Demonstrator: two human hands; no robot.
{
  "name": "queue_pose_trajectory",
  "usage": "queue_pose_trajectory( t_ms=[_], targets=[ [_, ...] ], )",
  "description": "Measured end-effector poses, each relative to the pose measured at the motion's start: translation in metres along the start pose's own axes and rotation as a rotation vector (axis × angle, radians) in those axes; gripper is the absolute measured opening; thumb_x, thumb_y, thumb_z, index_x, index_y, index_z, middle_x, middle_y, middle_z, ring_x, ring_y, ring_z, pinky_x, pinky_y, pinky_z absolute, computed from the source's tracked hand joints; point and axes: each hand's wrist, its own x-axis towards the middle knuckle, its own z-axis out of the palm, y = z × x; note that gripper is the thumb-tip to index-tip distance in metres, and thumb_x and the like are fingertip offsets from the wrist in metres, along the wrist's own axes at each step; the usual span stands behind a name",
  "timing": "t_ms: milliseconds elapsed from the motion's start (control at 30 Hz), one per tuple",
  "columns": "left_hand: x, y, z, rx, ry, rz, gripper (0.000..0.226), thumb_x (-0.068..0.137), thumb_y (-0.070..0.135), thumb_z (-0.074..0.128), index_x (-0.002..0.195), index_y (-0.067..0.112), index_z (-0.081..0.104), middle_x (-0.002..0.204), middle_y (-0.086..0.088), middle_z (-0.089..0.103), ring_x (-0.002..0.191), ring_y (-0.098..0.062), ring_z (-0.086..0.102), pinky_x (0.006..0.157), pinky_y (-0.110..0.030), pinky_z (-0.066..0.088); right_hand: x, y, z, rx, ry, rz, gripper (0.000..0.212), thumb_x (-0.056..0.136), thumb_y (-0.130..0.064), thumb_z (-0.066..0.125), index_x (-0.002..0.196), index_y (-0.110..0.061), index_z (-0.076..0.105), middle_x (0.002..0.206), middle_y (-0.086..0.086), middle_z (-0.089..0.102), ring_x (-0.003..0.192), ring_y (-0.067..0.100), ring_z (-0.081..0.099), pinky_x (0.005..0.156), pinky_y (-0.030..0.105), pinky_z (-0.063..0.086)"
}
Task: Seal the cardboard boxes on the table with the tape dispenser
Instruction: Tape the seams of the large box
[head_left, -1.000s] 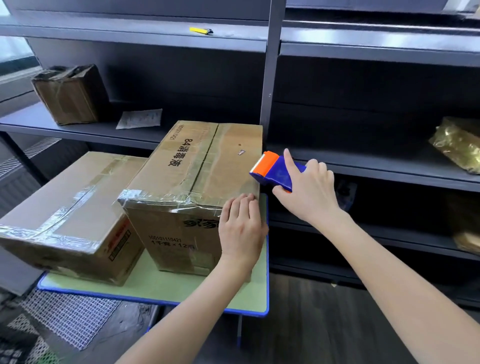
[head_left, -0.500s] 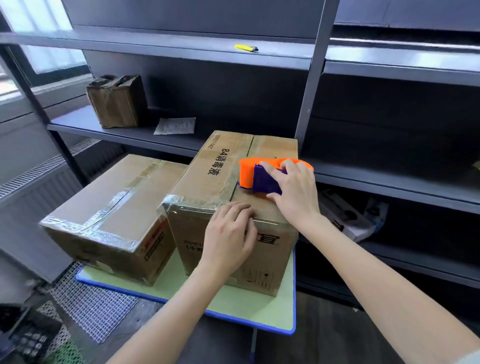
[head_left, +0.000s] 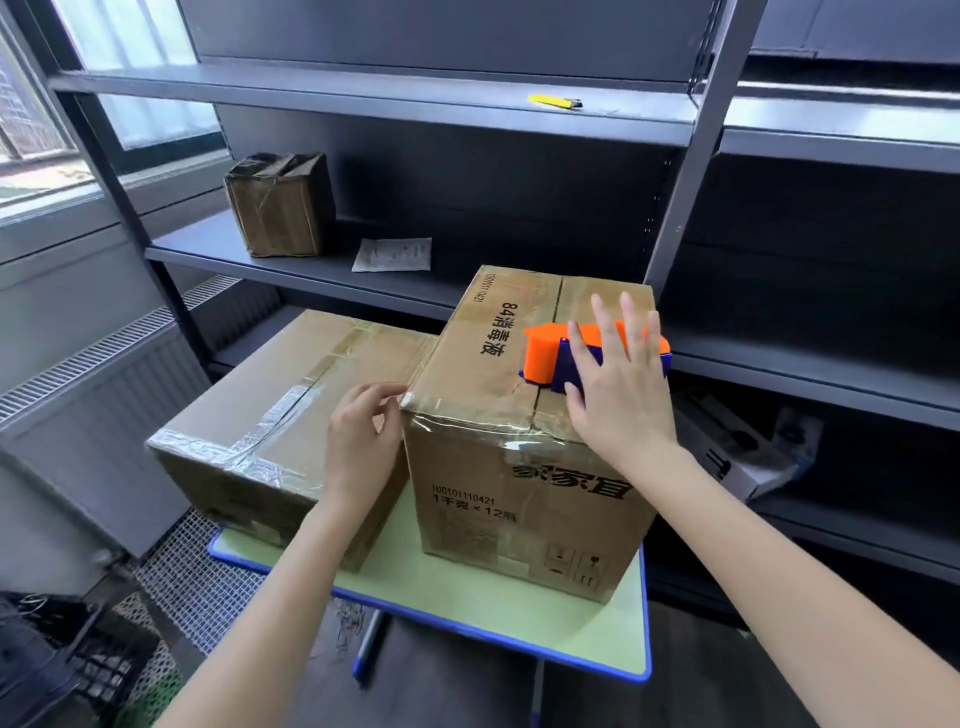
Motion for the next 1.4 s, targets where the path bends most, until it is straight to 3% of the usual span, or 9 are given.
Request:
queue_pose_trajectory(
  t_ms=[100, 167, 333, 600, 800, 967, 1133, 1300, 1400],
  targets=[
    [0.01, -0.015, -0.01, -0.145, -0.079, -0.218, 0.016, 0.094, 0.009, 0.051, 0.099, 0.009, 0.066, 0.093, -0.007, 0.069, 0.088, -0.022, 0.063, 0.083, -0.032, 0.049, 0.003, -0.033, -0.002, 0.163, 0.012, -0.141, 0.048, 0.071, -0.001, 0.071, 0.118, -0.001, 0.063, 0.127, 0.021, 0.056, 0.124, 0.038, 0.048, 0.106, 0.05, 0.034],
    [0.016, -0.022, -0.014, -0.258, -0.175, -0.322, 0.016, 0.094, 0.009, 0.049, 0.091, 0.004, 0.065, 0.084, -0.011, 0.069, 0.085, -0.028, 0.066, 0.085, -0.045, 0.052, 0.008, -0.057, -0.003, 0.329, -0.164, -0.188, 0.043, 0.082, 0.001, 0.062, 0.125, -0.004, 0.059, 0.131, 0.015, 0.054, 0.13, 0.03, 0.043, 0.107, 0.047, 0.038],
    [0.02, -0.029, -0.018, -0.379, -0.355, -0.364, 0.036, 0.1, 0.018, 0.042, 0.075, 0.003, 0.062, 0.076, -0.015, 0.067, 0.082, -0.036, 0.065, 0.084, -0.044, 0.054, 0.031, -0.088, 0.011, 0.576, -0.479, -0.191, 0.041, 0.1, -0.014, 0.038, 0.141, -0.011, 0.041, 0.148, -0.001, 0.037, 0.142, 0.013, 0.02, 0.113, 0.028, 0.02],
    [0.024, -0.037, -0.013, -0.289, -0.48, -0.182, 0.05, 0.082, 0.058, 0.052, 0.066, 0.014, 0.068, 0.065, 0.0, 0.068, 0.07, -0.021, 0.065, 0.074, -0.037, 0.051, 0.039, -0.102, 0.032, 0.581, -0.631, -0.226, 0.042, 0.103, -0.024, 0.032, 0.145, -0.019, 0.032, 0.153, -0.007, 0.024, 0.144, 0.015, 0.013, 0.117, 0.029, 0.007],
    [0.027, -0.046, -0.009, -0.173, -0.498, -0.027, 0.019, 0.089, 0.018, 0.063, 0.07, 0.019, 0.064, 0.067, 0.01, 0.067, 0.064, 0.003, 0.063, 0.068, -0.022, 0.049, 0.036, -0.102, 0.028, 0.519, -0.634, -0.261, 0.053, 0.098, -0.04, 0.038, 0.146, -0.022, 0.027, 0.154, -0.008, 0.019, 0.144, 0.014, 0.01, 0.117, 0.031, 0.009],
    [0.031, -0.057, -0.006, -0.001, -0.432, 0.123, 0.03, 0.085, 0.042, 0.057, 0.067, 0.019, 0.057, 0.057, -0.001, 0.061, 0.057, -0.021, 0.057, 0.058, -0.037, 0.047, 0.036, -0.101, 0.028, 0.479, -0.611, -0.288, 0.059, 0.095, -0.038, 0.047, 0.147, -0.022, 0.025, 0.155, -0.009, 0.017, 0.144, 0.012, 0.009, 0.114, 0.023, 0.005],
    [0.03, -0.059, -0.008, 0.168, -0.308, 0.19, 0.041, 0.083, 0.042, 0.066, 0.062, 0.012, 0.048, 0.049, 0.009, 0.039, 0.048, -0.011, 0.037, 0.049, -0.028, 0.028, 0.035, -0.102, 0.027, 0.478, -0.612, -0.291, 0.057, 0.095, -0.036, 0.047, 0.147, -0.024, 0.025, 0.154, -0.01, 0.017, 0.144, 0.011, 0.009, 0.113, 0.023, 0.006],
    [0.031, -0.066, 0.003, -0.11, -0.383, 0.152, 0.015, 0.086, 0.017, 0.065, 0.076, 0.007, 0.061, 0.061, 0.013, 0.049, 0.06, 0.003, 0.046, 0.057, -0.013, 0.032, 0.036, -0.101, 0.026, 0.515, -0.608, -0.281, 0.052, 0.097, -0.032, 0.047, 0.145, -0.024, 0.03, 0.153, -0.012, 0.02, 0.144, 0.011, 0.009, 0.112, 0.023, 0.006],
    [0.03, -0.067, 0.005, -0.147, -0.387, 0.185, 0.014, 0.085, 0.018, 0.058, 0.076, 0.006, 0.059, 0.064, 0.012, 0.049, 0.063, 0.002, 0.044, 0.058, -0.011, 0.032, 0.035, -0.1, 0.026, 0.505, -0.603, -0.288, 0.051, 0.097, -0.033, 0.045, 0.145, -0.024, 0.03, 0.153, -0.013, 0.02, 0.144, 0.011, 0.01, 0.114, 0.025, 0.008]
  ],
)
